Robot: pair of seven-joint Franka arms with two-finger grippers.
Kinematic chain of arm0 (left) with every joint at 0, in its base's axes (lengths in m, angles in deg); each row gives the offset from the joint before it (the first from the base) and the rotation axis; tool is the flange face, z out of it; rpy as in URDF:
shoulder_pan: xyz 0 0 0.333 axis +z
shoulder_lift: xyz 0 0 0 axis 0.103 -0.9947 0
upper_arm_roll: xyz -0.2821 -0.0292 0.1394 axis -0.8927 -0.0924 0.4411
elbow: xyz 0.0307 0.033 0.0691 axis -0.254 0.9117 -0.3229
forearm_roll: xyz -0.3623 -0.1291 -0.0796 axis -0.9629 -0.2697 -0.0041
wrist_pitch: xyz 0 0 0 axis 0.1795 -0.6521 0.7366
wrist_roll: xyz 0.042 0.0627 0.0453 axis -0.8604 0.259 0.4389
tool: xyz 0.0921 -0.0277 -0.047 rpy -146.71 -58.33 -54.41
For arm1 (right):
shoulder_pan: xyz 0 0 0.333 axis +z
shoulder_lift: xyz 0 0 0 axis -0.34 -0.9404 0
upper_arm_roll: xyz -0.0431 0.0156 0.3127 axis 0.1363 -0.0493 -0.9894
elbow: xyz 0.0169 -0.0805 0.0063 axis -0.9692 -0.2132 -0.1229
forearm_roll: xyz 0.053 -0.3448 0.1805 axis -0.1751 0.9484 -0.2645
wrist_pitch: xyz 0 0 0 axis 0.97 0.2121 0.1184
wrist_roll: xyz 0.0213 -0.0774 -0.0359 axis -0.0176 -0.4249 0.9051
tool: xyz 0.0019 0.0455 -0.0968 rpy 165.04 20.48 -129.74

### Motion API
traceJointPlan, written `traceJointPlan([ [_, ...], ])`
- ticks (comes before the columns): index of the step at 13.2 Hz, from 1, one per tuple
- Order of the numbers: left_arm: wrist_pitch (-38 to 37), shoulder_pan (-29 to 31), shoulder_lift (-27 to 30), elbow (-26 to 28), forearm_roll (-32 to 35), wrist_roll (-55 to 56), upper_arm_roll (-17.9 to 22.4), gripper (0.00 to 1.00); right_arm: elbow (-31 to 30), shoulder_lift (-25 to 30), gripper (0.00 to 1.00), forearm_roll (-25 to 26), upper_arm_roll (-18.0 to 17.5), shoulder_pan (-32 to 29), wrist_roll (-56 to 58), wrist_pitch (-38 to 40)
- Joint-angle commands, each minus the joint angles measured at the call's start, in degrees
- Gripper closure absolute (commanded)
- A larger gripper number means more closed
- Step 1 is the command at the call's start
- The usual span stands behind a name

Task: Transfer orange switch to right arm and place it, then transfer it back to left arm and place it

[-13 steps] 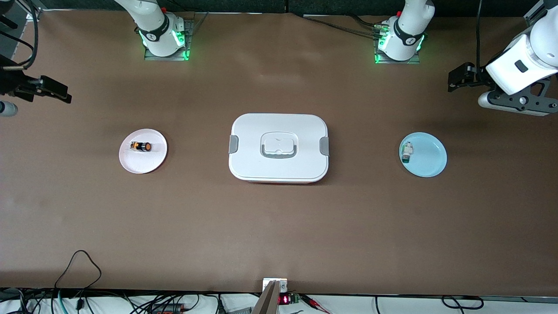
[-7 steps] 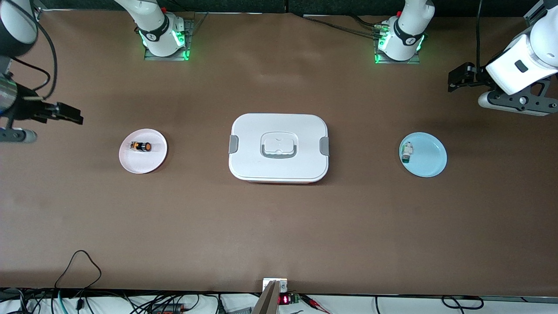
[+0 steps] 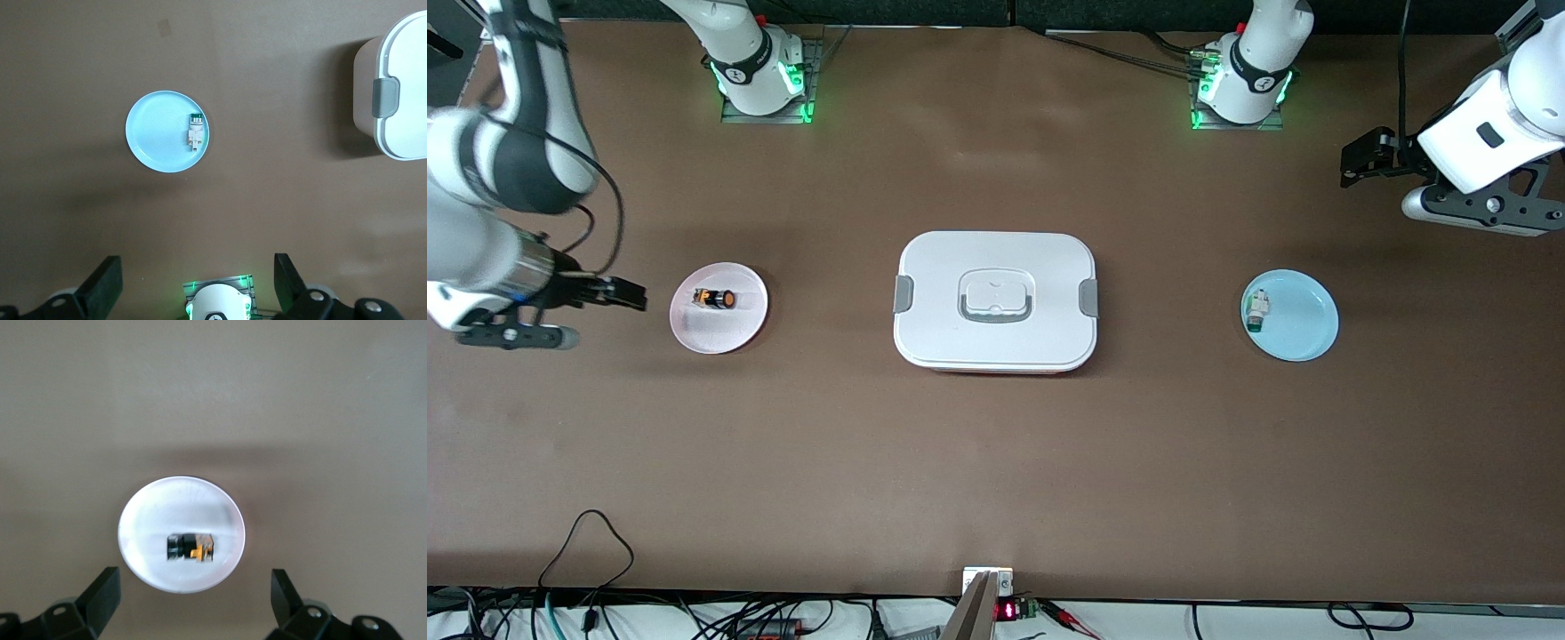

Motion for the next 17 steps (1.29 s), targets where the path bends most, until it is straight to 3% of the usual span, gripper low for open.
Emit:
traceJointPlan([
  [1, -0.62, 0.17, 0.02, -0.49, 0.33, -0.30, -0.21, 0.00, -9.52, 2.48, 0.00, -0.04, -1.27, -0.36, -2.41, -8.64],
  [12, -0.71, 0.17, 0.02, -0.49, 0.33, -0.30, -0.21, 0.00, -13.67, -5.86, 0.00, -2.24, -2.50, -0.62, -2.95, -13.92],
  [17, -0.62, 0.17, 0.02, -0.49, 0.33, -0.30, -0.21, 0.00, -14.47, -8.59, 0.00, -2.24, -4.70, -1.24, -2.42, -15.79],
])
